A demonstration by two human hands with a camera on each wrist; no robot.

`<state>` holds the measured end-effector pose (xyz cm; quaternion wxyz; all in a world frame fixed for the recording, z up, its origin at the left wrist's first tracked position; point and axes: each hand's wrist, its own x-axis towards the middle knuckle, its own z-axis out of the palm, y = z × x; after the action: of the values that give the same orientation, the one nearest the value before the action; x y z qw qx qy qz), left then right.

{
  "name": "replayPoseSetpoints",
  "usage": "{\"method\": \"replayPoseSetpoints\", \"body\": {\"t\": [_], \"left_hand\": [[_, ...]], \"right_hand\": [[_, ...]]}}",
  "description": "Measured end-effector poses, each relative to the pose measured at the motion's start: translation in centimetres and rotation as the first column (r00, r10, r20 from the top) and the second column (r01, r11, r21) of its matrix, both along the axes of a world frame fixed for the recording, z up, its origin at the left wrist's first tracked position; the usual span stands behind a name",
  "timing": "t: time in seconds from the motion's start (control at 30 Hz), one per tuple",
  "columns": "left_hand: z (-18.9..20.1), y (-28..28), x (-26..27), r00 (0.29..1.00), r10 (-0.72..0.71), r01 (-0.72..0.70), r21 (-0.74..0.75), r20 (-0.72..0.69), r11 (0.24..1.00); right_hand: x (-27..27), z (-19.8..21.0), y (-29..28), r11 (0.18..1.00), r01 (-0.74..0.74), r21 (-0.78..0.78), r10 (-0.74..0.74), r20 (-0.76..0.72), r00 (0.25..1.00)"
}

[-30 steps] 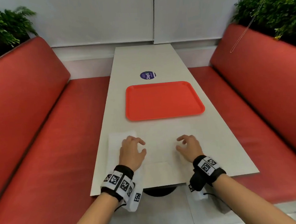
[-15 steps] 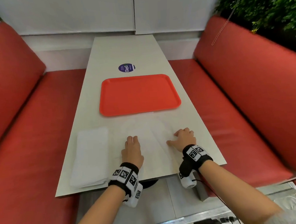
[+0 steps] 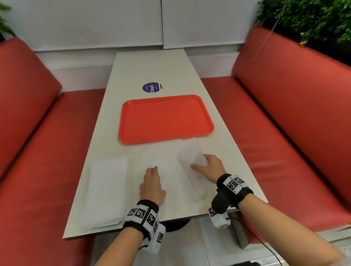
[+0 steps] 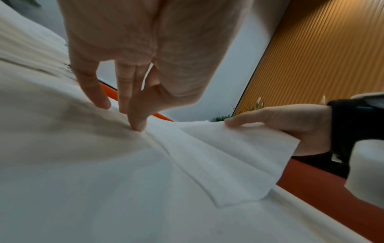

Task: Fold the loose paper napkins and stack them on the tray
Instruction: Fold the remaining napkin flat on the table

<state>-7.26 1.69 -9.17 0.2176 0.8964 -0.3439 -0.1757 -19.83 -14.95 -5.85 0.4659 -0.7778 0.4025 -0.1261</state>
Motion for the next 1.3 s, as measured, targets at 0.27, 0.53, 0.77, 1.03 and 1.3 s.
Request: {"method": "replayPoseSetpoints", "body": {"t": [0.27,0.53,0.77,1.03,1.3], "left_hand": [[1.3,-0.7,-1.0,0.788,0.036,-0.349,-0.397,-0.615,0.849],[1.8,-1.9,-1.8,0.576,-0.078,-0.456,-0.399,-0.814,0.795],[3.0,-1.8,-1.2,0.650,-0.113,-0.310,-0.398,-0.752,0.863],[6.3,0.8,-1.0,0.392,-0.352,-0.350,-0.491,-0.850,0.798],[6.3,7.2,1.9,0.787,-0.099,-0.298,-0.516,-0.608,0.803]], "right_hand": [[-2.4,3.1,0.2,0.970,0.007,0.244,-0.112,0.418,0.901],[-5.7,1.4,-1.2,0.942,0.109,0.316,-0.225,0.355,0.908],[-5.5,-1.4,-1.4,1.000,0.003,0.020,-0.005,0.079,0.997],[-2.1,0.9,2.4,0.965,-0.160,0.207,0.078,0.353,0.932],[3.0,1.7,8.2,0.896,-0.193,0.401,0.052,0.338,0.940]]}}
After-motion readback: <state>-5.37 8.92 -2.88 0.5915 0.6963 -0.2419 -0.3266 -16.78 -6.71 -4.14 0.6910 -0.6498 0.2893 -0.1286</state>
